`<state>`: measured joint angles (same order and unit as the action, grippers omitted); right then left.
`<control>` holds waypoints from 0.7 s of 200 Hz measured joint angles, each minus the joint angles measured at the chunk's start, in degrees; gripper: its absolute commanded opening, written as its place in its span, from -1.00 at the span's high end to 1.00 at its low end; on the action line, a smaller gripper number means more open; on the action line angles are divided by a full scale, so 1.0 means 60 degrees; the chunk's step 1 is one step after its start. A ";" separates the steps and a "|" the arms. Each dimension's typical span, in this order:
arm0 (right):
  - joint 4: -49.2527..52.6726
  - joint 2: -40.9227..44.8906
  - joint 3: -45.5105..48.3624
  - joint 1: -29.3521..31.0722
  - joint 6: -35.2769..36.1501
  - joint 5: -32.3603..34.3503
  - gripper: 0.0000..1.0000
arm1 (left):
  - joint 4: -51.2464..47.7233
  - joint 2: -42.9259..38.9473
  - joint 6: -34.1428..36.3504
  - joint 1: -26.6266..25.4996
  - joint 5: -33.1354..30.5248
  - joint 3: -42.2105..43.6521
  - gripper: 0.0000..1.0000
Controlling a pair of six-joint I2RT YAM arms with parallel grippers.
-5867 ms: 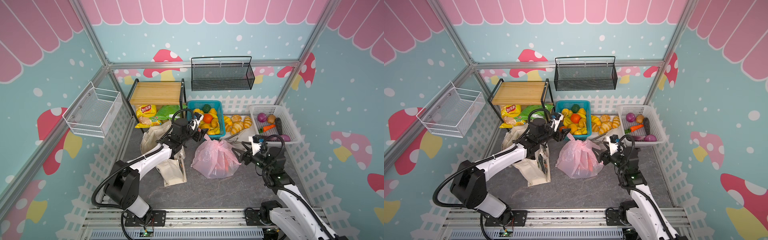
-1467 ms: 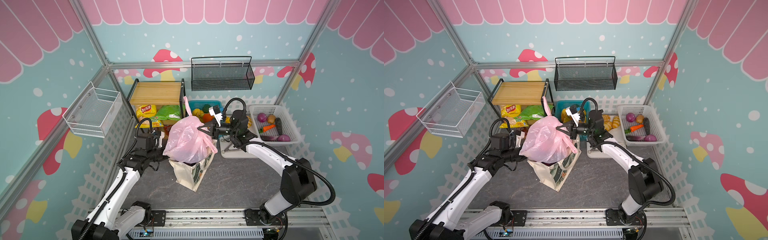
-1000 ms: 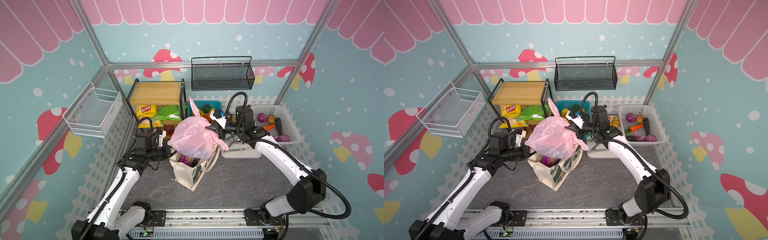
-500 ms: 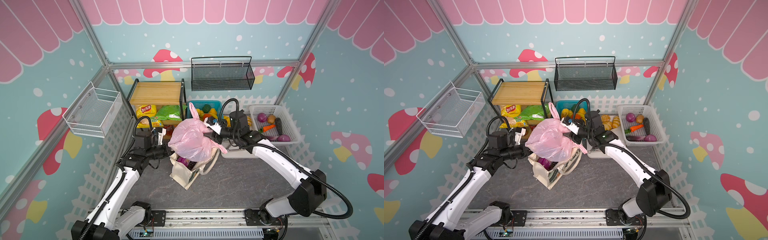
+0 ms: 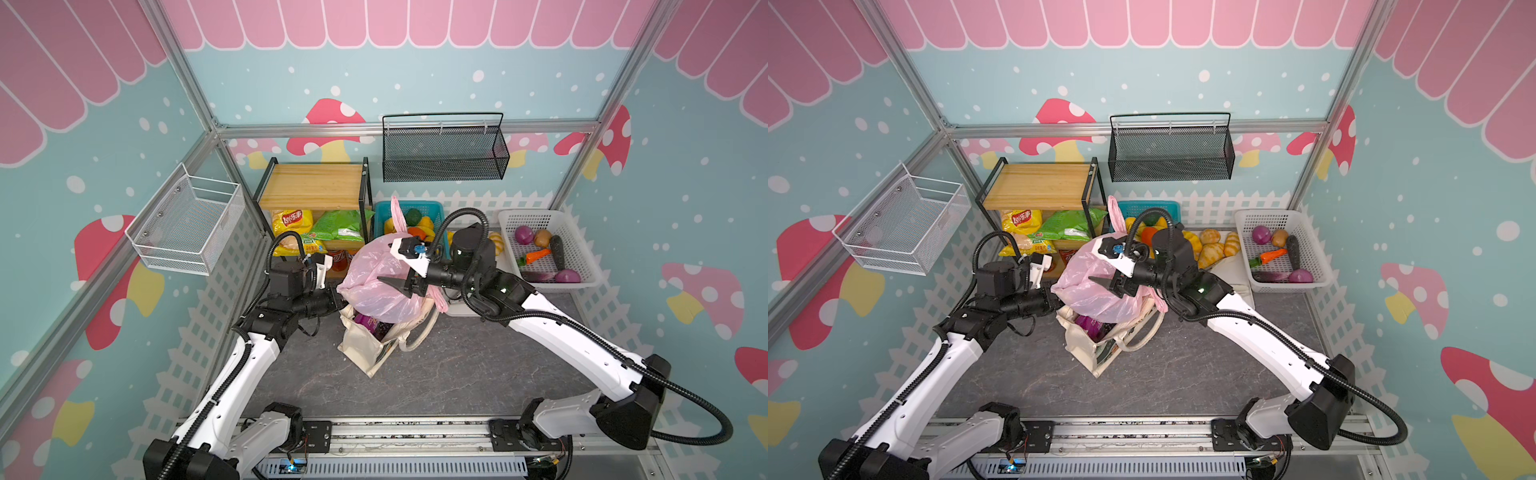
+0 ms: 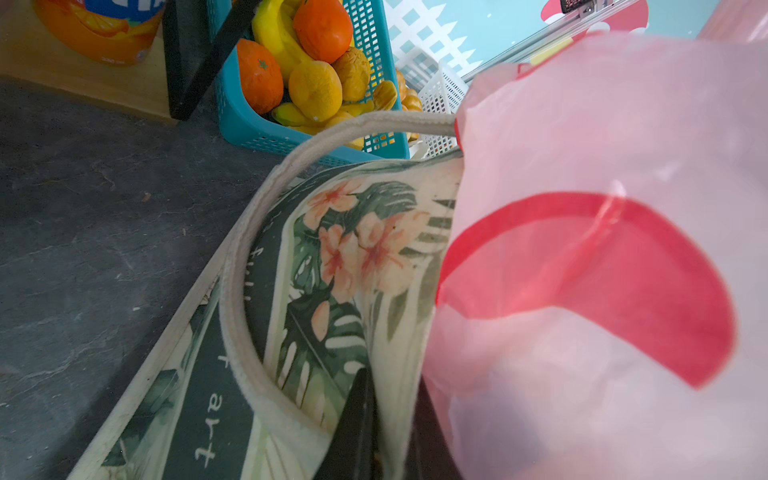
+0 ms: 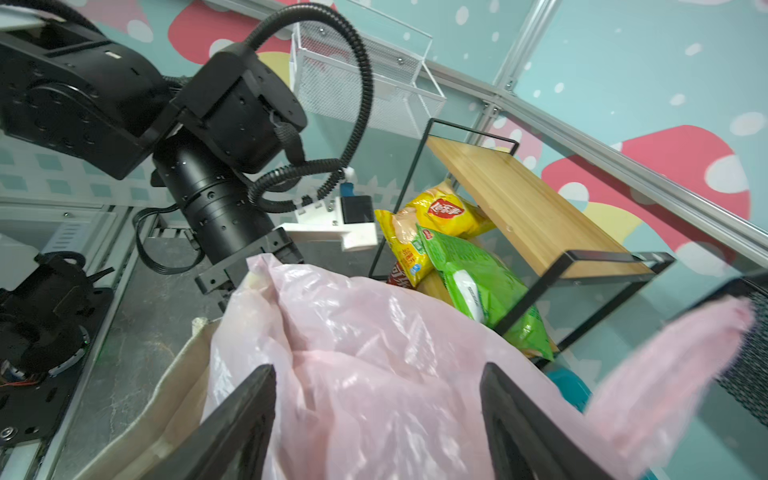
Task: Place the mixed food into the grocery bags and tie them
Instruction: 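Lower the pink bag into the tote held open by the left gripper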
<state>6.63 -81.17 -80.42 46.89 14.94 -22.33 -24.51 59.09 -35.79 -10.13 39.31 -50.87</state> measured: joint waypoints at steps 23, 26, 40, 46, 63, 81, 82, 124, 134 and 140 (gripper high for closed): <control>0.0262 -0.0572 -0.0029 0.0193 -0.0080 -0.0036 -0.31 | 0.0051 0.0058 -0.0011 0.0000 0.0000 0.0000 1.00; 0.0324 -0.0630 -0.0007 0.0189 -0.0124 -0.0029 -0.30 | 0.0058 0.0062 -0.0011 0.0000 -0.0004 0.0000 1.00; 0.0543 -0.0831 0.0229 0.0175 -0.0175 -0.0007 -0.21 | 0.0062 0.0066 -0.0007 0.0007 -0.0011 0.0000 1.00; 0.0652 -0.0871 0.0401 0.0164 -0.0200 -0.0007 -0.17 | 0.0062 0.0066 -0.0007 0.0007 -0.0011 0.0000 1.00; 0.0976 -0.0871 0.0885 0.0164 -0.0142 -0.0036 -0.15 | 0.0044 0.0069 -0.0004 0.0051 -0.0047 0.0000 1.00; 0.1490 -0.0874 0.1239 0.0168 0.0011 -0.0120 -0.14 | 0.0036 0.0102 0.0000 0.0117 -0.0051 0.0000 1.00; 0.1515 -0.0874 0.1246 0.0168 0.0018 -0.0127 -0.14 | 0.0036 0.0109 0.0000 0.0124 -0.0047 0.0000 1.00; 0.2463 -0.1249 0.1147 0.0171 0.0732 -0.0171 -0.04 | -0.0018 0.0171 0.0091 0.0361 -0.0044 0.0000 1.00; 0.2637 -0.1453 0.0987 0.0171 0.0907 -0.0106 -0.03 | -0.0080 0.0175 0.0149 0.0430 -0.0051 0.0000 1.00; 0.2736 -0.1592 0.0874 0.0171 0.1013 -0.0076 -0.02 | -0.0127 0.0175 0.0193 0.0481 -0.0051 0.0000 1.00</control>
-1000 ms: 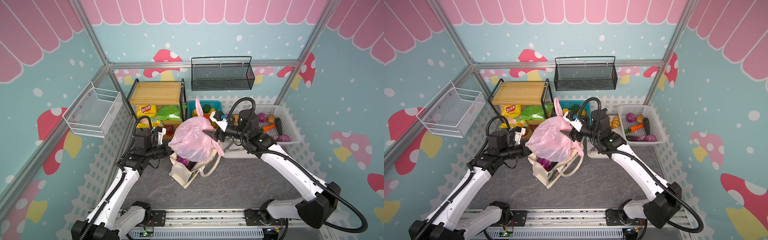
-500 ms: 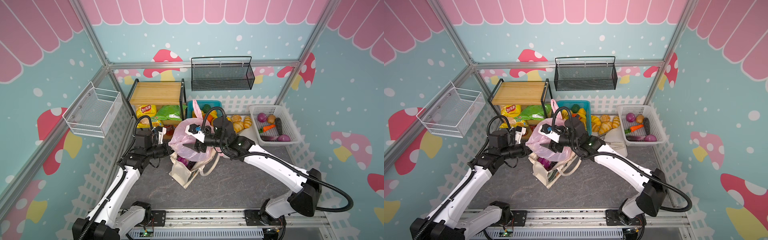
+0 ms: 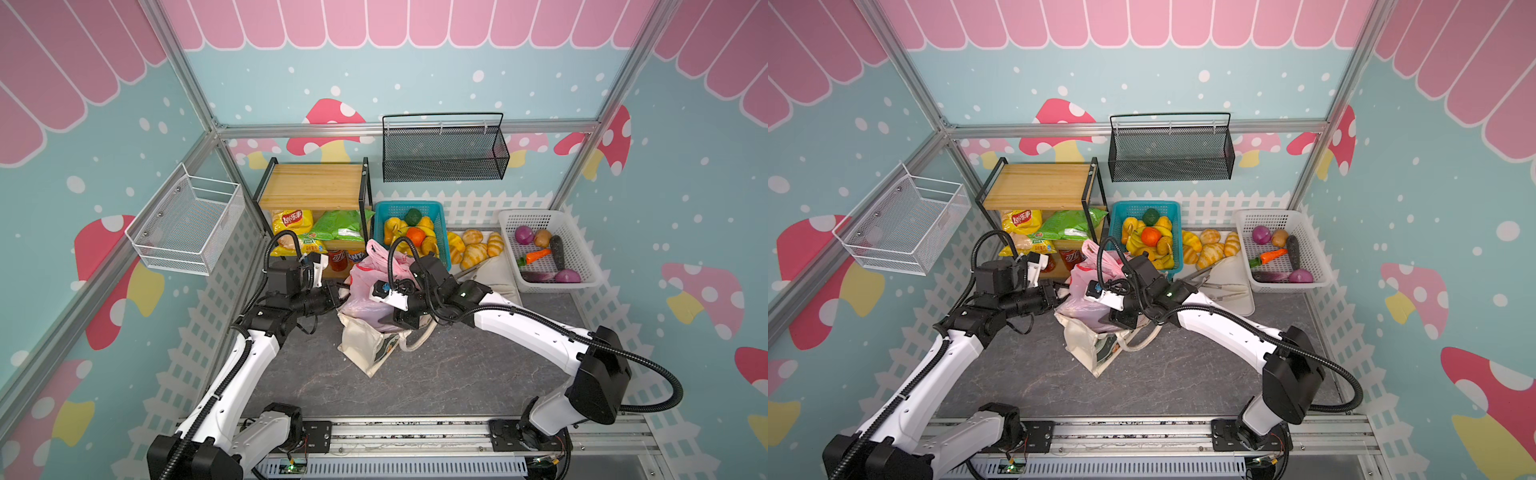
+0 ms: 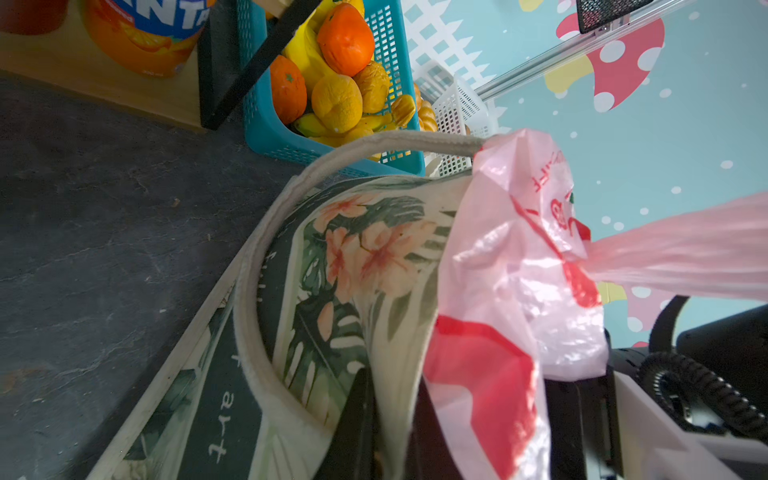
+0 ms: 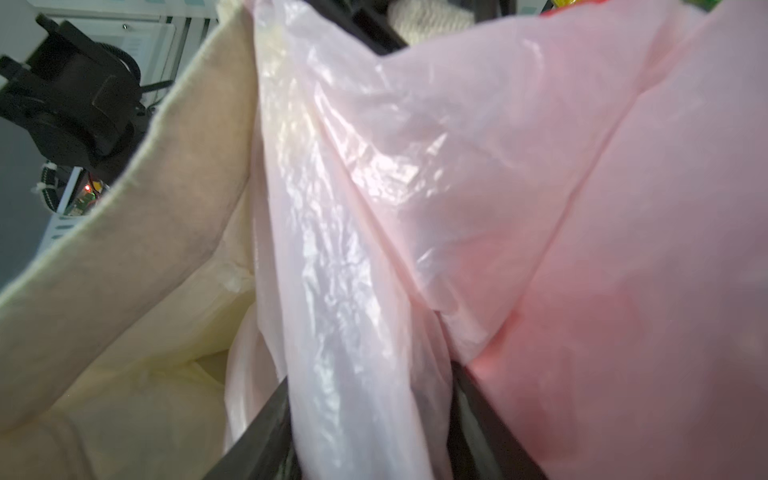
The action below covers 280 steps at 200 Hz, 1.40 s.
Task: Place the mixed food into the grocery bags and tie them
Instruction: 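Lower the pink bag into the tote held open by the left gripper, then push the pink bag down into the tote with the right gripper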
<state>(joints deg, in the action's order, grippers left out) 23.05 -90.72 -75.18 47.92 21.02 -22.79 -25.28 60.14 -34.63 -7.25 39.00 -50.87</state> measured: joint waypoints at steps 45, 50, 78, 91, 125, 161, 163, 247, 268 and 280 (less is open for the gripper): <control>0.1009 -0.1147 -0.1133 0.0033 0.0627 0.0233 0.02 | -0.0331 -0.0004 0.0310 0.0280 -0.0259 0.0000 1.00; 0.1107 -0.1253 -0.1228 0.0036 0.0685 0.0313 0.03 | -0.0350 -0.0004 0.0342 0.0302 -0.0317 0.0000 1.00; 0.1555 -0.1439 -0.1359 0.0095 0.0951 0.0849 0.01 | -0.0419 -0.0066 0.0528 0.0310 -0.0576 0.0000 1.00; 0.1723 -0.1333 -0.1348 0.0095 0.1009 0.0911 -0.06 | -0.0430 -0.0146 0.0590 0.0306 -0.0641 0.0000 1.00; 0.1832 -0.0328 -0.1078 0.0058 0.1009 0.0627 -0.41 | -0.0444 -0.0211 0.0645 0.0302 -0.0641 0.0000 1.00; 0.0962 0.1129 -0.0962 0.0022 0.0616 -0.0280 -0.45 | -0.0452 -0.0208 0.0667 0.0306 -0.0645 0.0000 1.00; 0.0889 0.1188 -0.0962 0.0022 0.0590 -0.0335 -0.45 | -0.0448 -0.0211 0.0667 0.0306 -0.0645 0.0000 1.00; 0.0382 -0.0255 -0.2430 -0.0816 -0.1497 0.1220 -0.09 | -0.0339 -0.0208 0.0554 0.0215 -0.0492 0.0000 1.00; 0.0801 -0.1078 -0.2739 -0.0780 -0.1785 0.1337 -0.02 | -0.0284 -0.0208 0.0521 0.0127 -0.0452 0.0000 1.00; 0.0958 -0.1388 -0.2758 -0.0725 -0.1836 0.1333 0.01 | -0.0262 -0.0208 0.0517 0.0113 -0.0423 0.0004 1.00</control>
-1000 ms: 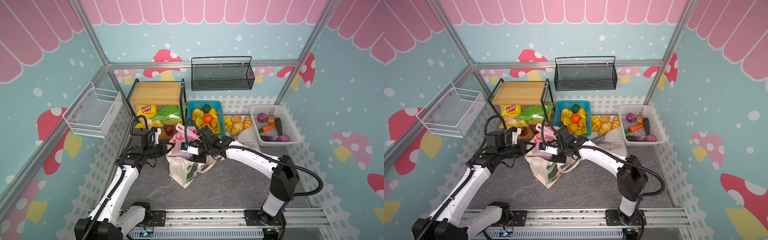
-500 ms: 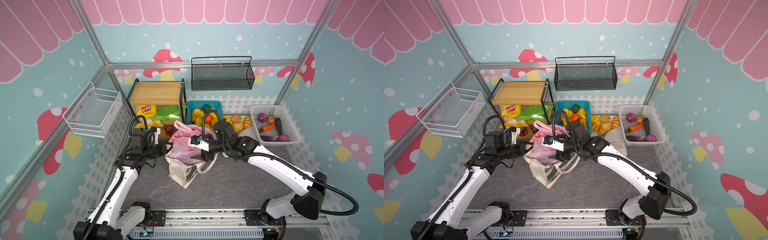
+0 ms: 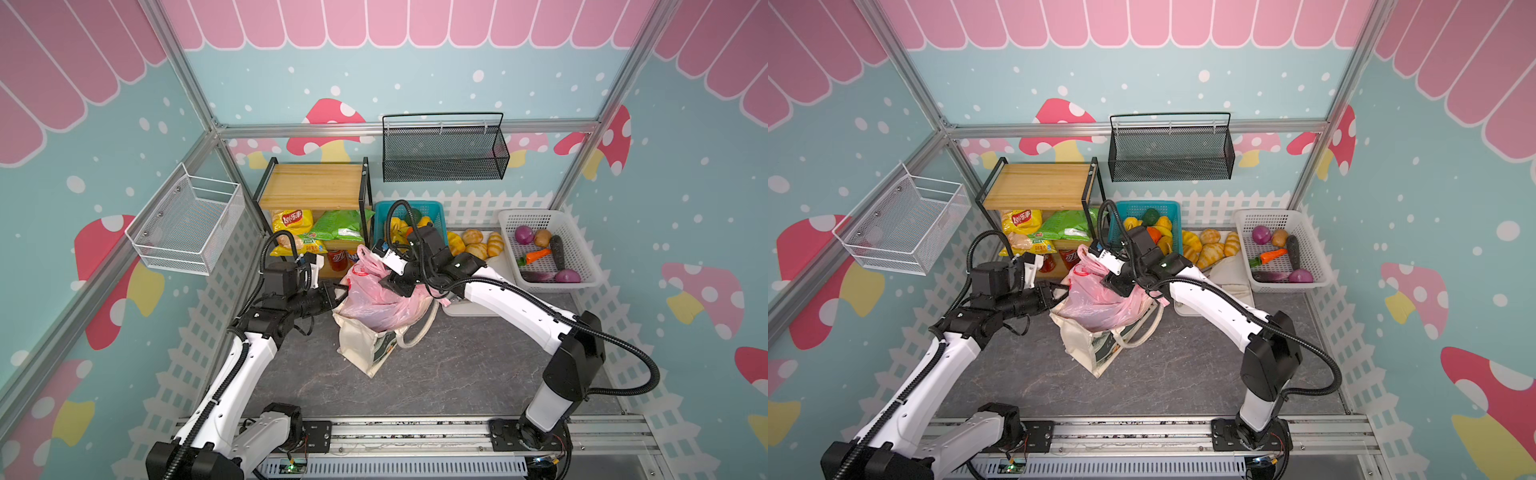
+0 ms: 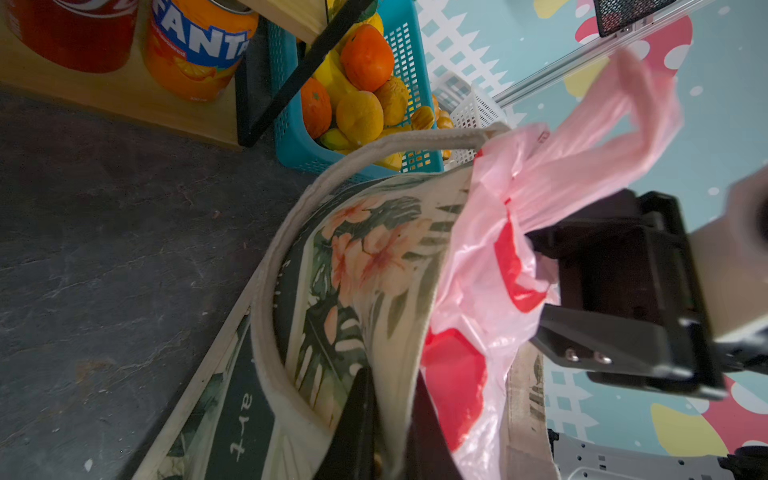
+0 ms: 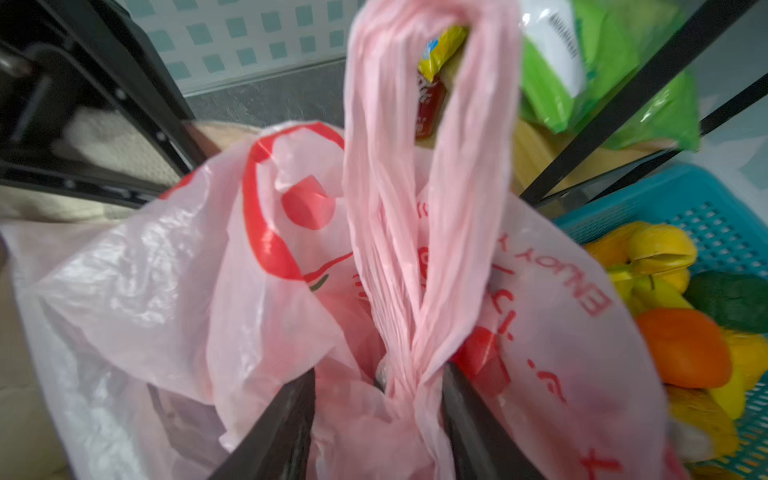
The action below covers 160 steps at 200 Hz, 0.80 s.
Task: Place the mixed food into the grocery bags and tie them
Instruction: 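Push the pink bag down into the tote with the right gripper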
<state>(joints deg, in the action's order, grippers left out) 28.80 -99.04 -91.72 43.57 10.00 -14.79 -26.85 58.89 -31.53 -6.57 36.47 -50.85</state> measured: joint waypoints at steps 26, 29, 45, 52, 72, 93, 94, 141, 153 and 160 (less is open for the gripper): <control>0.0393 -0.0419 0.0000 0.0193 0.0007 0.0040 0.05 | 0.0029 0.0000 -0.0033 0.0000 0.0018 0.0011 1.00; 0.0423 -0.0448 0.0000 0.0211 0.0004 0.0044 0.06 | 0.0033 0.0000 -0.0033 0.0000 0.0018 0.0015 1.00; 0.0565 -0.0634 0.0025 0.0317 0.0084 0.0131 0.07 | 0.0033 -0.0004 -0.0033 0.0000 -0.0018 0.0015 1.00; 0.0579 -0.0696 0.0058 0.0335 0.0117 0.0149 0.07 | 0.0033 -0.0004 -0.0029 0.0000 -0.0062 0.0015 1.00; 0.0579 -0.0809 0.0277 0.0346 0.0266 0.0219 0.07 | 0.0029 -0.0033 -0.0029 0.0000 -0.0211 0.0015 1.00; 0.0685 -0.1016 0.0466 0.0357 0.0484 0.0244 0.06 | 0.0029 -0.0109 -0.0033 -0.0004 -0.0288 0.0015 1.00; 0.0688 -0.1027 0.0474 0.0357 0.0492 0.0248 0.06 | 0.0029 -0.0113 -0.0033 -0.0007 -0.0288 0.0015 1.00; 0.1024 -0.1253 0.0382 0.0382 0.0914 0.0102 -0.14 | 0.0098 -0.0160 -0.0036 -0.0040 -0.0299 0.0066 1.00; 0.1049 -0.1162 0.0342 0.0386 0.0911 -0.0004 -0.21 | 0.0146 -0.0160 -0.0036 -0.0040 -0.0299 0.0087 1.00; 0.1067 -0.1049 0.0342 0.0390 0.0903 -0.0051 -0.25 | 0.0175 -0.0160 -0.0036 -0.0040 -0.0295 0.0098 1.00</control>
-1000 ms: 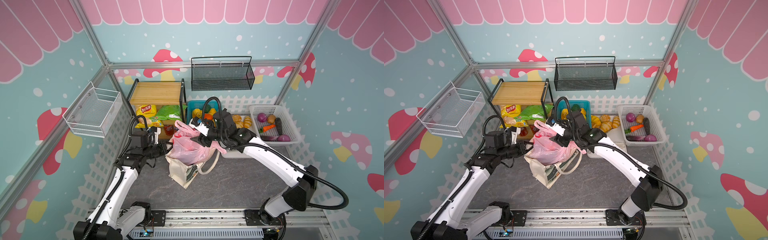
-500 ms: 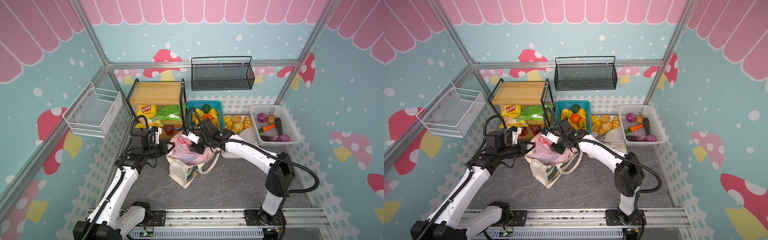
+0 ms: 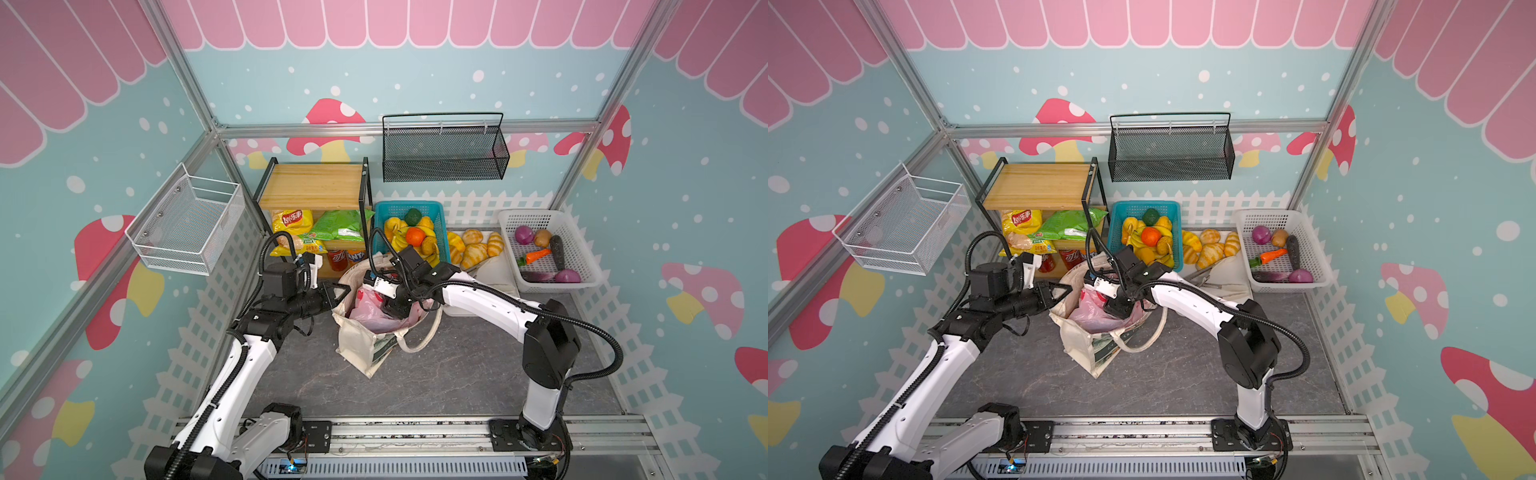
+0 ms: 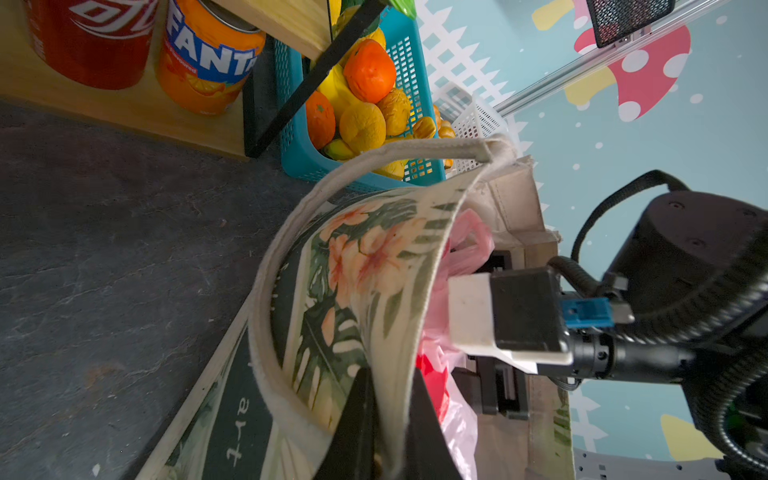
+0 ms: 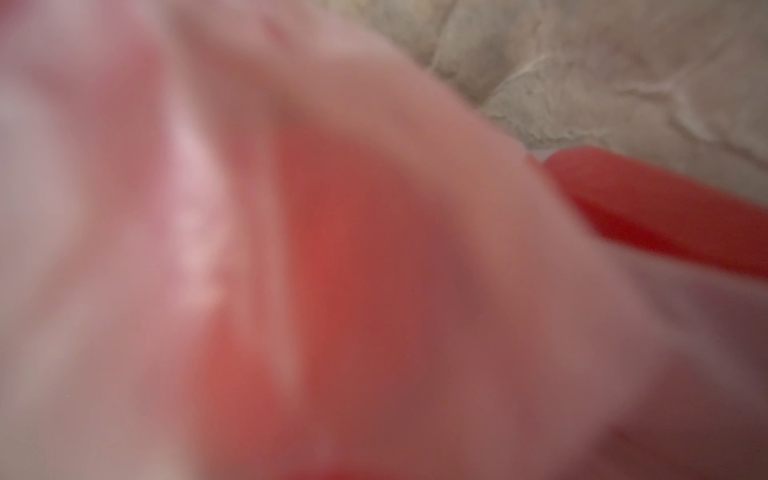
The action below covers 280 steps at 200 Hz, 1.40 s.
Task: Place the mixed food into the grocery bags and tie them
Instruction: 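Push the pink bag down into the tote with the right gripper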
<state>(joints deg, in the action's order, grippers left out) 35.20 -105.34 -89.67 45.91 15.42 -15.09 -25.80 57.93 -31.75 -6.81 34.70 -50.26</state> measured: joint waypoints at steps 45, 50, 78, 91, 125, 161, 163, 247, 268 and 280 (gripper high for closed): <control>0.0171 0.1647 -0.0026 0.0098 -0.0226 0.0663 -0.34 | 0.0066 -0.0007 0.0000 0.0000 0.0004 0.0025 1.00; 0.0226 0.1821 -0.0047 0.0102 -0.0244 0.0841 -0.33 | 0.0066 -0.0007 0.0000 0.0000 0.0004 0.0025 1.00; 0.0783 0.2047 -0.0211 0.0102 -0.0280 0.1847 -0.26 | 0.0080 -0.0011 0.0000 0.0000 0.0004 0.0040 1.00; 0.1191 0.1865 -0.0211 0.0098 -0.0270 0.2280 -0.21 | 0.0109 -0.0015 0.0000 0.0000 0.0007 0.0058 1.00; 0.1982 0.0863 -0.0331 0.0102 -0.0127 0.2852 -0.04 | 0.0164 -0.0015 -0.0004 0.0000 0.0007 0.0080 1.00; 0.1989 0.0025 -0.0335 0.0106 -0.0004 0.2892 0.04 | 0.0208 -0.0015 -0.0073 -0.0007 0.0011 0.0095 1.00; 0.1982 0.0004 -0.0335 0.0106 -0.0004 0.2892 0.05 | 0.0211 -0.0015 -0.0076 -0.0007 0.0015 0.0102 1.00; -0.0058 0.1581 0.0131 0.0102 0.0022 0.1388 -0.26 | 0.0368 -0.0015 -0.0135 -0.0011 0.0080 0.0186 1.00; -0.0874 0.1974 -0.0044 0.0102 -0.0182 0.0725 -0.21 | 0.0401 -0.0015 -0.0142 -0.0011 0.0084 0.0197 1.00; -0.1264 0.1814 -0.0288 0.0109 -0.0339 0.0503 -0.10 | 0.0423 -0.0015 -0.0146 -0.0011 0.0087 0.0211 1.00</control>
<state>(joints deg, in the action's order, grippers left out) 27.62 -94.45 -91.39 46.57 13.39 -12.08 -23.27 57.84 -32.62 -6.87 35.22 -48.99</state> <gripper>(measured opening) 0.592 0.110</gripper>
